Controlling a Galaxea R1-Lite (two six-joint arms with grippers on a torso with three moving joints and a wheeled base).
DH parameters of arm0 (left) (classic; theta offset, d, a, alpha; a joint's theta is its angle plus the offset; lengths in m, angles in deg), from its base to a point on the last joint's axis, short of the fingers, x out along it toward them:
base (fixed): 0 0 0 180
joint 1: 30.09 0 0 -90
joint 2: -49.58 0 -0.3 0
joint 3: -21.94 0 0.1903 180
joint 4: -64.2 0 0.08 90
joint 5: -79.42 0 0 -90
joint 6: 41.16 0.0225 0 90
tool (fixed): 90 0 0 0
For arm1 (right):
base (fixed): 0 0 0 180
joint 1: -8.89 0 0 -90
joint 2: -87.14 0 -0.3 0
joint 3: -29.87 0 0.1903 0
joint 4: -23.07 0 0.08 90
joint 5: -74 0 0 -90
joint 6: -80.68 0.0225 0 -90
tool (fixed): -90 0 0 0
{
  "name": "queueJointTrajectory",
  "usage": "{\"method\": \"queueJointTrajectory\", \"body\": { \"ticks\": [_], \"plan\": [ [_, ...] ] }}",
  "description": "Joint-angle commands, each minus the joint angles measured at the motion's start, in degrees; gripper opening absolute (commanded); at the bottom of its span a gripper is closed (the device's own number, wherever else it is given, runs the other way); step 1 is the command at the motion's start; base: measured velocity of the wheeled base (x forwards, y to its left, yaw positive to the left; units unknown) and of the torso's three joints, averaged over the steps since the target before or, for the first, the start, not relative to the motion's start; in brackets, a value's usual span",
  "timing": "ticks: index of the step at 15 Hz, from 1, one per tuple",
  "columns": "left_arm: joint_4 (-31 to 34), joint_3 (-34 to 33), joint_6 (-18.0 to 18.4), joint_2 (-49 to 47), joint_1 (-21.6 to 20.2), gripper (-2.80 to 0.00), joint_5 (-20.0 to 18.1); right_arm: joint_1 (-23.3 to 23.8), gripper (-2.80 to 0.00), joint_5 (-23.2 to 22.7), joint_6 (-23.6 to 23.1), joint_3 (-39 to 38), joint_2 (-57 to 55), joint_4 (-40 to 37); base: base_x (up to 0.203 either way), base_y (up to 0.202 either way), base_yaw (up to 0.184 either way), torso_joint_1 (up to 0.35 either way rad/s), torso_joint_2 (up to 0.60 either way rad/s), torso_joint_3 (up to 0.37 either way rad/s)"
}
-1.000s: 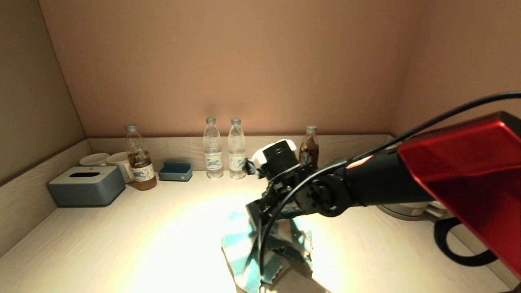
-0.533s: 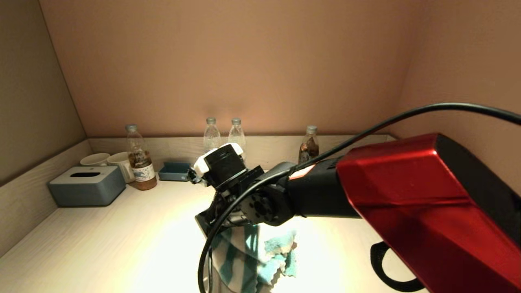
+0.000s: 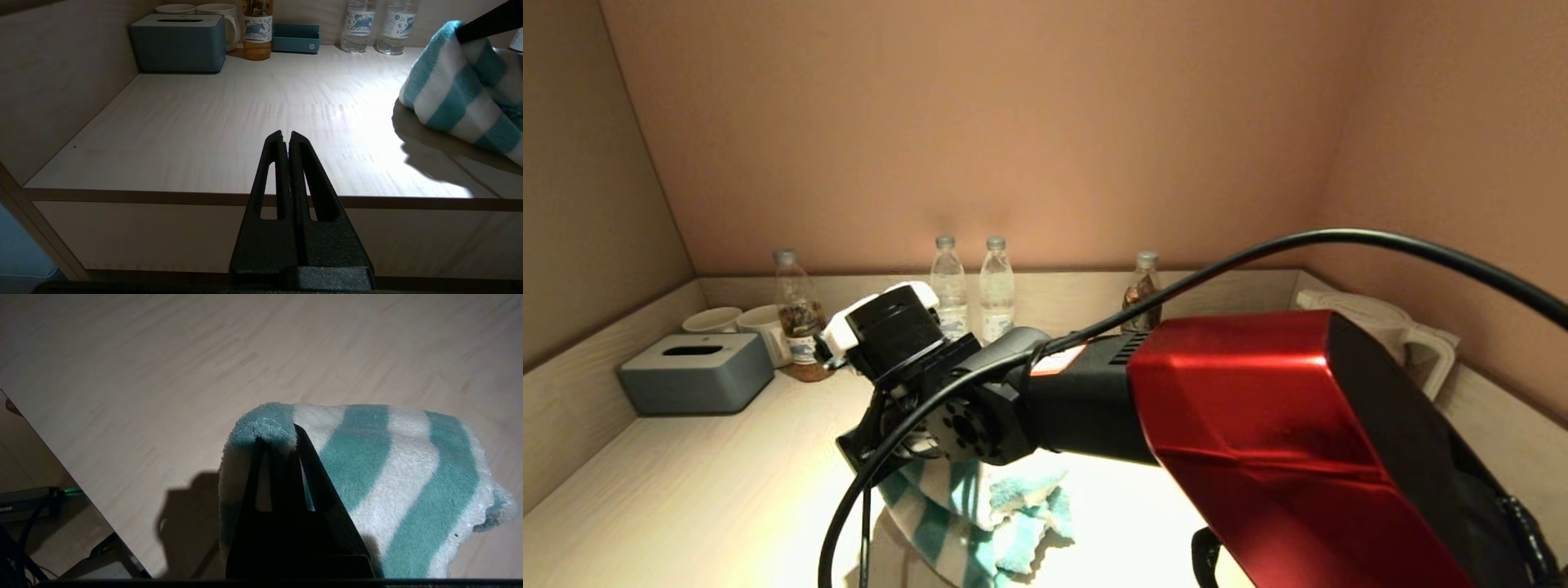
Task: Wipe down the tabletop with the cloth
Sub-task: Sweep the stains on the table
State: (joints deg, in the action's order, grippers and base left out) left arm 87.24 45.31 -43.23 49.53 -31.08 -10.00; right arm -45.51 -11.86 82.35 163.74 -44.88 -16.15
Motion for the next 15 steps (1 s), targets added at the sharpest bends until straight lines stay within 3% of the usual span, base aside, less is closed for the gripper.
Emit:
{"method": "queueJointTrajectory", "body": {
  "ticks": [1, 3, 9, 15],
  "plan": [
    [0.0, 0.0, 0.0, 0.0, 0.0, -2.80, 0.0, -0.6, -2.80, 0.0, 0.0, 0.2, -0.7, 0.7, 0.000, 0.000, 0.000, 0.000, 0.00, 0.000],
    [0.0, 0.0, 0.0, 0.0, 0.0, -2.80, 0.0, -0.6, -2.80, 3.4, -2.4, 0.1, -0.3, 3.9, 0.000, 0.000, 0.000, 0.000, 0.00, 0.000],
    [0.0, 0.0, 0.0, 0.0, 0.0, -2.80, 0.0, 1.8, -2.80, 5.3, -1.1, -4.5, -4.9, 3.0, 0.000, 0.000, 0.000, 0.000, 0.00, 0.000],
    [0.0, 0.0, 0.0, 0.0, 0.0, -2.80, 0.0, 3.5, -2.80, 4.9, 7.5, -6.9, -5.3, 0.1, 0.000, 0.000, 0.000, 0.000, 0.00, 0.000]
  ]
}}
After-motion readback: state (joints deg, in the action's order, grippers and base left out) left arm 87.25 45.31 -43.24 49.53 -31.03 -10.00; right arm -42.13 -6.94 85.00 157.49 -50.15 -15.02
